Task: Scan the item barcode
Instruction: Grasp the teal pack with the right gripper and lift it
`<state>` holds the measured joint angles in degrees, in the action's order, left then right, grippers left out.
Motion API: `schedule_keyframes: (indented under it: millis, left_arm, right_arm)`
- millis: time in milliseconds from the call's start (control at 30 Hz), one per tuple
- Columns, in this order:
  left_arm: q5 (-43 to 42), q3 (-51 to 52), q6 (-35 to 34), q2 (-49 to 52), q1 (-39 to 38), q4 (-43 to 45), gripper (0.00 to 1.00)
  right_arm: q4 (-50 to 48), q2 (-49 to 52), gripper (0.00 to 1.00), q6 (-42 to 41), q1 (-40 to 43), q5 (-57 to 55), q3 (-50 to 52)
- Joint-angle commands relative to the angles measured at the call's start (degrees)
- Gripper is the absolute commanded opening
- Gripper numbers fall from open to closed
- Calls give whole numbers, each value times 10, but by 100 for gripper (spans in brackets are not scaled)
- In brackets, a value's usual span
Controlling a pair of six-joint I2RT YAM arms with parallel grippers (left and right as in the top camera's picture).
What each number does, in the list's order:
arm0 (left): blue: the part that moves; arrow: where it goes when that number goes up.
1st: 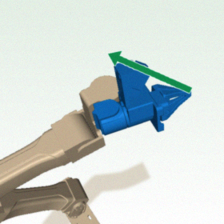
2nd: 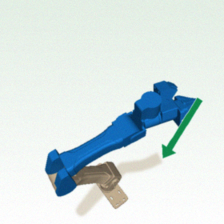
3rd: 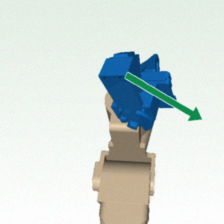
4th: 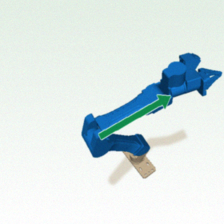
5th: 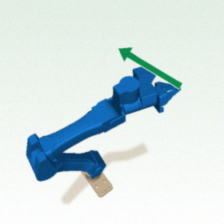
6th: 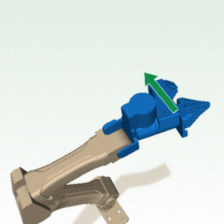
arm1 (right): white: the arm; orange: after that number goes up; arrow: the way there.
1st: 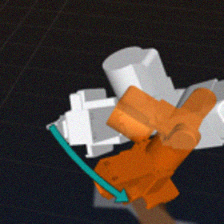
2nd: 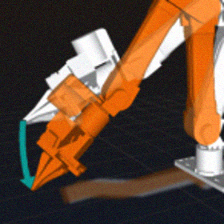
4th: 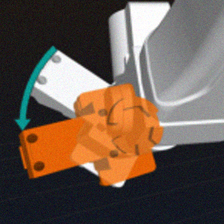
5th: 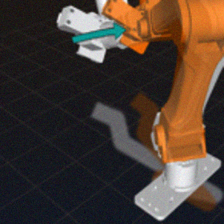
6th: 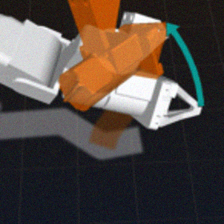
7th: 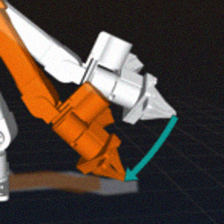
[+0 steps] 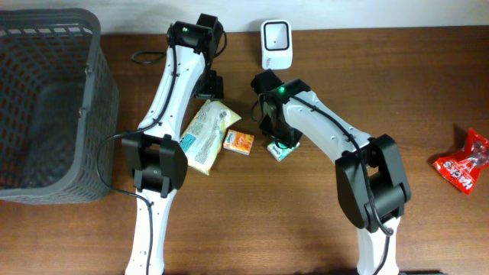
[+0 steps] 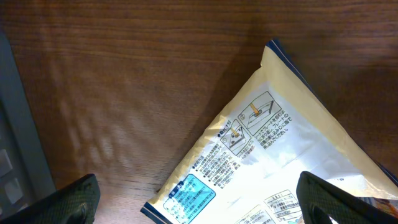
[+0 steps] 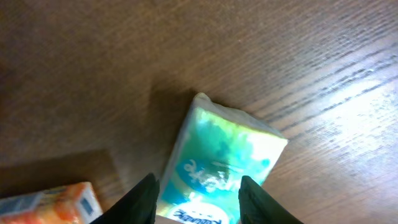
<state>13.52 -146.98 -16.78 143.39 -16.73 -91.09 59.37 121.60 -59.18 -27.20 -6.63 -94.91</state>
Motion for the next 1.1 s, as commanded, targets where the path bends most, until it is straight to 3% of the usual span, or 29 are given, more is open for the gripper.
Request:
schedule_keyframes:
  millis: [0, 67, 400, 533, 700, 900, 1067]
  left_arm:
    - [-6, 0, -8, 3, 0, -1, 99]
    - [-6, 0, -8, 3, 0, -1, 99]
    - [-6, 0, -8, 3, 0, -1, 99]
    - [-6, 0, -8, 3, 0, -1, 99]
    - [-6, 0, -8, 3, 0, -1, 99]
    - [-6, 0, -8, 3, 0, -1, 99]
    - [-6, 0, -8, 3, 0, -2, 99]
  right_arm:
    - [-3, 26, 39, -18, -1, -16, -1]
    - [-5, 29, 34, -18, -1, -16, -1]
    - [-2, 55, 33, -18, -2, -18, -1]
    - [0, 55, 23, -18, -1, -14, -2]
    - [50, 55, 4, -6, 15, 10, -44]
    - [73, 55, 4, 95, 46, 80, -109]
    - [89, 55, 4, 123, 75, 105, -114]
